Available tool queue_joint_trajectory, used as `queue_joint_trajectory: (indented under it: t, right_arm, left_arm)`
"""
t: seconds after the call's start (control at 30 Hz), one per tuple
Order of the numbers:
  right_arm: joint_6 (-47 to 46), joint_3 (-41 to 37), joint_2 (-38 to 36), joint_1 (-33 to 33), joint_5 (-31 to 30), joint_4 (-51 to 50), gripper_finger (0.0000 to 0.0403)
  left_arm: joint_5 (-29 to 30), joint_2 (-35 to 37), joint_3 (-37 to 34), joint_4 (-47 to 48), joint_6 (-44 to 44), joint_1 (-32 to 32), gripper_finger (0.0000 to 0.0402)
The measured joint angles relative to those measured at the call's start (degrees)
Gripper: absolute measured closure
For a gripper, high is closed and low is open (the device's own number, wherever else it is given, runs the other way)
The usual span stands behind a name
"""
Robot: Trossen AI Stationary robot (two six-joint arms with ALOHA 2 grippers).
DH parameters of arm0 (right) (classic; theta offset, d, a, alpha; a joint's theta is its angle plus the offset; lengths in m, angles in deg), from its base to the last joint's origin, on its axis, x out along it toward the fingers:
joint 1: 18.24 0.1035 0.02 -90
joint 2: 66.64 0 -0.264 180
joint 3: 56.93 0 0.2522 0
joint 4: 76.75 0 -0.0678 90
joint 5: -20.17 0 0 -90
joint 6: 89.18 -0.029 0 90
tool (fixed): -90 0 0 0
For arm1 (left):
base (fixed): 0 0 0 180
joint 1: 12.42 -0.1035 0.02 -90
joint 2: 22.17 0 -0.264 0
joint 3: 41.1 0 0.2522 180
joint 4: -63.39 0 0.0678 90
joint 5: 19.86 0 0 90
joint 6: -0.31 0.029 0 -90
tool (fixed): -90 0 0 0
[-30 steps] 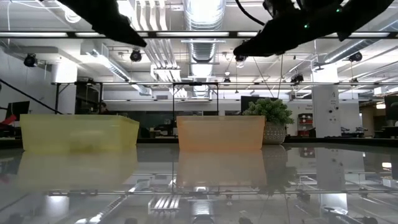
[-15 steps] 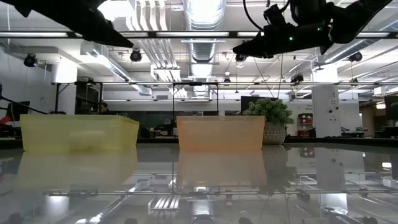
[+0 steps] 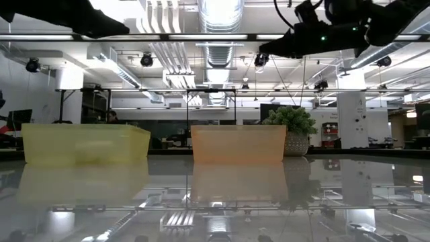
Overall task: Pick and place medicine bottles into bin by pill shape (circle, oval)
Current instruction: Return to Home Position
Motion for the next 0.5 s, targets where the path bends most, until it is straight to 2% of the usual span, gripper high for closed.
queue_joint_trajectory:
  t: [0.27,0.5]
  right_arm:
    - [-3.7,-7.2,-9.1,0.0,1.5,0.1,0.0182]
    - [-6.9,-14.0,-19.4,0.0,4.4,0.1,0.0182]
  left_arm:
    - [-1.5,8.8,-4.7,-0.1,-1.3,0.0,0.0204]
    - [-1.7,14.9,-9.0,-4.3,-4.5,0.0,0.0204]
